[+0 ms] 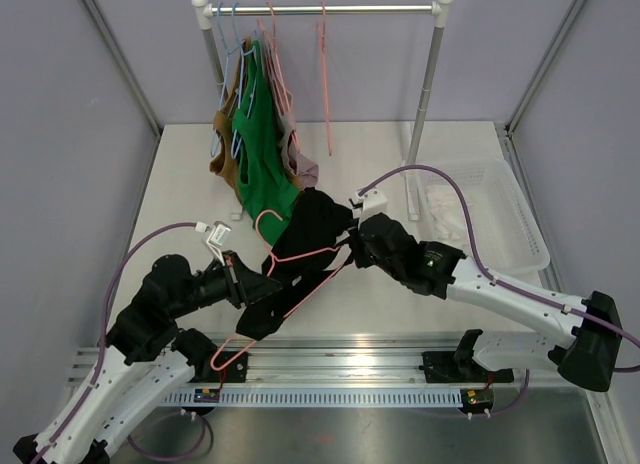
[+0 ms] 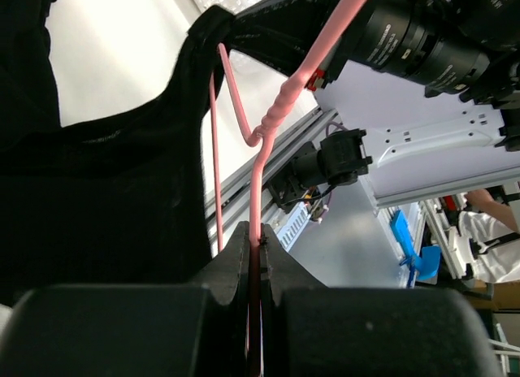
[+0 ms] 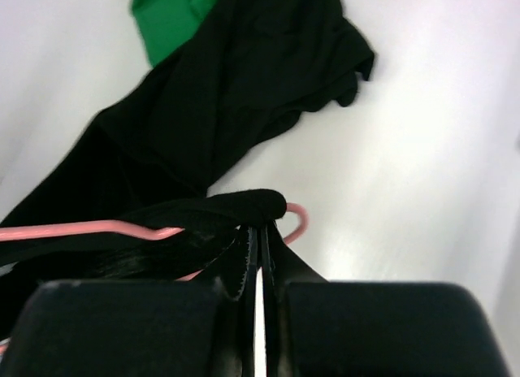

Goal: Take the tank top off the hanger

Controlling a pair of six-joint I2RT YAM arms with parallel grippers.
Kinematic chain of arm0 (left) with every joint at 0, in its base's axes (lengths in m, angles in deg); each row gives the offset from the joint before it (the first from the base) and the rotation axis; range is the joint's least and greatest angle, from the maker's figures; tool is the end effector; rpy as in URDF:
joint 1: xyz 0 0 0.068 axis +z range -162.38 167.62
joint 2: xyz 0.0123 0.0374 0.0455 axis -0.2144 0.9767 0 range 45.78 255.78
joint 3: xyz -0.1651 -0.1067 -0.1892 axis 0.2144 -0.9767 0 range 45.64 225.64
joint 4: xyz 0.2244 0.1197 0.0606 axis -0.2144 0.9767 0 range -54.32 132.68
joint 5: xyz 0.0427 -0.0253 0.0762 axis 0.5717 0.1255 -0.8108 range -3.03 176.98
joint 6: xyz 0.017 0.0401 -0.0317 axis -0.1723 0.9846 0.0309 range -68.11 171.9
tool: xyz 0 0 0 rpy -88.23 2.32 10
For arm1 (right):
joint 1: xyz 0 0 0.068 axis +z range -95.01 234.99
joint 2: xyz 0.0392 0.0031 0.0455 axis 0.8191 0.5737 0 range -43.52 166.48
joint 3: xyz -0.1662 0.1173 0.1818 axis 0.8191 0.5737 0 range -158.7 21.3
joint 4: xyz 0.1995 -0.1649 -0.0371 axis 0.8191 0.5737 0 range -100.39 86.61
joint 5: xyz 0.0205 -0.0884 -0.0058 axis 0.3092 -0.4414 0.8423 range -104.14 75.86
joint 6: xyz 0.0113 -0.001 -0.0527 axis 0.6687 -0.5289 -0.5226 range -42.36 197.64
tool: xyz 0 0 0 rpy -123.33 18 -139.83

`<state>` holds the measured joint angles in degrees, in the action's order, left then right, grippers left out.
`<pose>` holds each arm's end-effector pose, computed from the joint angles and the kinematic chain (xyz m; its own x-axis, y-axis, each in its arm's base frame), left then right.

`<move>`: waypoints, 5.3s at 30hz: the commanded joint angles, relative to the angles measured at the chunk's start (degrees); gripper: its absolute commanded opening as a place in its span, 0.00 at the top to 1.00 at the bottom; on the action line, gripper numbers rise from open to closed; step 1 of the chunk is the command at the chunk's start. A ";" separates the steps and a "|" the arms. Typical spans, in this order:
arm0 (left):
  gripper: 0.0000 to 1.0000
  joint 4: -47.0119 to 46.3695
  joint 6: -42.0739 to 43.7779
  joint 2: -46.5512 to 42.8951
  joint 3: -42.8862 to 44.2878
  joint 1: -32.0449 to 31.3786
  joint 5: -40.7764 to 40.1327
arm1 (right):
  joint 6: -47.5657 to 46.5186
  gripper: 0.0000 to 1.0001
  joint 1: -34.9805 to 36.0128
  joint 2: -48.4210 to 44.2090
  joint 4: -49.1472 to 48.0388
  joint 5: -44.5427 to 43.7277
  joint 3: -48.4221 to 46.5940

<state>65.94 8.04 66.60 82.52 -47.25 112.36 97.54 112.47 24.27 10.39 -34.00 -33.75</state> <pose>0.0693 -0.0668 0.3068 -0.7391 -0.2478 -0.6263 0.4790 0.4603 -0.7474 0.1512 0.2144 0.3031 -0.4973 -0.1843 -0.8478 -0.5014 0.8585 0.1074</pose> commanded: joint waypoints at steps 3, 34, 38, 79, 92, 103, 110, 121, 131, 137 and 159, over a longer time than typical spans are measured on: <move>1.00 -0.82 3.07 1.07 -0.85 -0.28 2.56 | -0.04 1.00 -5.94 -0.73 7.07 -12.22 -4.19; 1.00 -92.64 -1.42 15.00 -10.54 -7.48 -1.92 | 1.81 1.00 -13.70 -37.21 14.29 26.27 0.03; 1.00 -92.23 9.12 22.76 -1.85 -13.19 -3.94 | 1.54 1.00 -13.79 -36.85 14.99 29.70 -0.32; 1.00 -13.75 21.36 32.52 39.29 -17.77 -56.06 | 6.03 0.01 -13.70 -20.15 10.24 16.78 3.63; 1.00 4.70 22.59 62.31 75.05 -13.65 -58.17 | 7.08 0.01 -13.70 -26.73 15.34 15.37 1.79; 1.00 9.82 24.96 77.35 93.45 -7.05 -49.47 | 5.59 0.01 -13.70 -31.58 20.53 14.76 -0.94; 1.00 10.08 28.91 80.87 97.85 -7.23 -47.18 | 4.62 0.01 -13.70 -29.91 19.13 15.29 -0.24; 1.00 0.69 34.01 89.12 103.91 -5.65 -47.97 | 5.50 0.01 -13.70 -31.66 18.16 17.31 1.26; 1.00 -12.41 31.46 96.15 105.67 0.59 -36.56 | 6.73 0.00 -13.70 -32.81 15.36 21.33 4.50; 1.00 -15.32 33.05 102.40 111.56 0.86 -37.15 | 7.08 0.01 -13.70 -31.84 12.45 23.46 7.40; 1.00 -15.58 27.95 106.36 111.39 2.79 -36.02 | 6.03 0.01 -13.70 -33.42 10.60 24.87 9.17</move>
<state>55.02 37.39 172.23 190.78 -44.76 74.99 103.99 99.02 -8.45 23.68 -9.98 -24.85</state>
